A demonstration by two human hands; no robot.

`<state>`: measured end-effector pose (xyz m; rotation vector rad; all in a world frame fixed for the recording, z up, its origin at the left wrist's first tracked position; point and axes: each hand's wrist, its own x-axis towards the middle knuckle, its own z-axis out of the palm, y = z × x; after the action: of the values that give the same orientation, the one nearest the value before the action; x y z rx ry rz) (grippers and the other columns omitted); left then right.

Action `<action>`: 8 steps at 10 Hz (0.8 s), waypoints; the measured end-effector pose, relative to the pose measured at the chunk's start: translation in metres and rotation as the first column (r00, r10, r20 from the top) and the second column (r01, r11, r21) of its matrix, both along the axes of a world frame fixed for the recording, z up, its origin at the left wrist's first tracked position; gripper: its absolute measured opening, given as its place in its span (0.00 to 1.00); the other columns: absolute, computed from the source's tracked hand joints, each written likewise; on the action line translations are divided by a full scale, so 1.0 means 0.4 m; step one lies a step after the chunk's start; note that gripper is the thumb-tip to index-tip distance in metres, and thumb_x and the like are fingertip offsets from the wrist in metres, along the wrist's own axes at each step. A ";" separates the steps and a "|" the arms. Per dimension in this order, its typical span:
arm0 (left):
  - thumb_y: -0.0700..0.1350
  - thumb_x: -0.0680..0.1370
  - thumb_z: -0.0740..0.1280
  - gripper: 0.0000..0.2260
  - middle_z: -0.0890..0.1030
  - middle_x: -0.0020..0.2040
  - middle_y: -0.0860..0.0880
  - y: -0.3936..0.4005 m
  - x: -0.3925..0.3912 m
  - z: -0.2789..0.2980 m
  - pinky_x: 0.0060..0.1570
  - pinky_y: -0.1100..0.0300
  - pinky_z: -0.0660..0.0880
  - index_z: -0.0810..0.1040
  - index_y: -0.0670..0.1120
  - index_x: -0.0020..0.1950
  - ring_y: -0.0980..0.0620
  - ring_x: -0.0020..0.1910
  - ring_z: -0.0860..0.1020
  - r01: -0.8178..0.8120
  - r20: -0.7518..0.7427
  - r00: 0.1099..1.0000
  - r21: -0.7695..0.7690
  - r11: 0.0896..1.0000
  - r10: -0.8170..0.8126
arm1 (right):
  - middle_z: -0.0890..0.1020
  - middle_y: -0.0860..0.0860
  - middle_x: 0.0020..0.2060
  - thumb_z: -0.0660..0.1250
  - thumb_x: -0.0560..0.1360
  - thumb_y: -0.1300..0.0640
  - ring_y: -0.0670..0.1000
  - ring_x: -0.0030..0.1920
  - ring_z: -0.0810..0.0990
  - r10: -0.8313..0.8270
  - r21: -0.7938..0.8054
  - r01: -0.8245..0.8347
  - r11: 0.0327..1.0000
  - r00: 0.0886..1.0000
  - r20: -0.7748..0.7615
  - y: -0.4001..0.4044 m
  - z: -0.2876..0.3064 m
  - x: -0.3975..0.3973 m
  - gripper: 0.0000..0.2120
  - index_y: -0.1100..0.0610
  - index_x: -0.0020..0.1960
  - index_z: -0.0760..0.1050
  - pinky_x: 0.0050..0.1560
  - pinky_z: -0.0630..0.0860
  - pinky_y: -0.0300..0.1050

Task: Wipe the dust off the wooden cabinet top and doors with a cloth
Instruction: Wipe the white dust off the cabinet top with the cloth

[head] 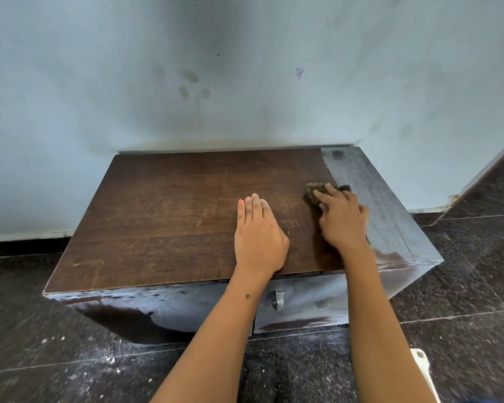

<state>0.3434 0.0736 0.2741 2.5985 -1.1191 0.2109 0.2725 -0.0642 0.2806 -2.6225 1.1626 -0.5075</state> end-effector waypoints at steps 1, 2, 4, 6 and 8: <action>0.45 0.79 0.49 0.25 0.55 0.76 0.38 0.001 0.000 0.004 0.74 0.51 0.39 0.55 0.36 0.75 0.43 0.76 0.51 0.002 -0.025 1.000 0.006 1.000 -0.002 | 0.63 0.47 0.74 0.56 0.80 0.59 0.54 0.72 0.58 0.049 0.027 -0.047 0.999 0.997 -0.061 -0.045 0.028 0.075 0.20 0.47 0.71 0.68 0.67 0.56 0.53; 0.45 0.79 0.49 0.25 0.55 0.76 0.38 0.004 0.000 0.008 0.74 0.51 0.39 0.55 0.36 0.75 0.43 0.76 0.51 0.004 -0.047 0.999 0.006 1.000 -0.004 | 0.61 0.47 0.74 0.55 0.81 0.59 0.54 0.73 0.57 0.082 0.046 -0.077 0.996 0.990 -0.114 -0.077 0.044 0.123 0.21 0.47 0.72 0.66 0.68 0.56 0.54; 0.45 0.79 0.49 0.25 0.55 0.76 0.38 0.003 -0.001 0.005 0.74 0.51 0.39 0.54 0.36 0.75 0.44 0.76 0.51 0.001 -0.028 1.000 0.013 1.000 0.000 | 0.64 0.46 0.73 0.57 0.80 0.59 0.53 0.72 0.59 0.038 -0.007 -0.038 0.999 0.999 -0.026 0.020 0.009 -0.021 0.20 0.46 0.70 0.68 0.66 0.58 0.54; 0.46 0.79 0.49 0.25 0.55 0.76 0.38 0.001 -0.001 0.007 0.74 0.51 0.39 0.54 0.36 0.75 0.44 0.76 0.51 -0.005 -0.016 1.000 0.034 0.999 0.006 | 0.66 0.46 0.72 0.57 0.80 0.58 0.52 0.71 0.60 0.014 -0.014 -0.014 1.000 1.000 -0.001 0.051 -0.003 -0.056 0.19 0.45 0.68 0.70 0.64 0.56 0.52; 0.45 0.80 0.49 0.25 0.55 0.76 0.39 0.005 -0.003 0.015 0.74 0.52 0.39 0.55 0.36 0.75 0.44 0.76 0.51 0.000 -0.043 0.999 0.040 0.999 0.002 | 0.62 0.47 0.74 0.56 0.80 0.59 0.52 0.73 0.57 0.055 0.016 -0.054 0.998 0.995 -0.088 -0.004 0.034 0.044 0.21 0.46 0.72 0.66 0.68 0.56 0.53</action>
<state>0.3422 0.0756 0.2801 2.6256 -1.1181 0.1333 0.2899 -0.0660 0.2941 -2.6812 1.1116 -0.3755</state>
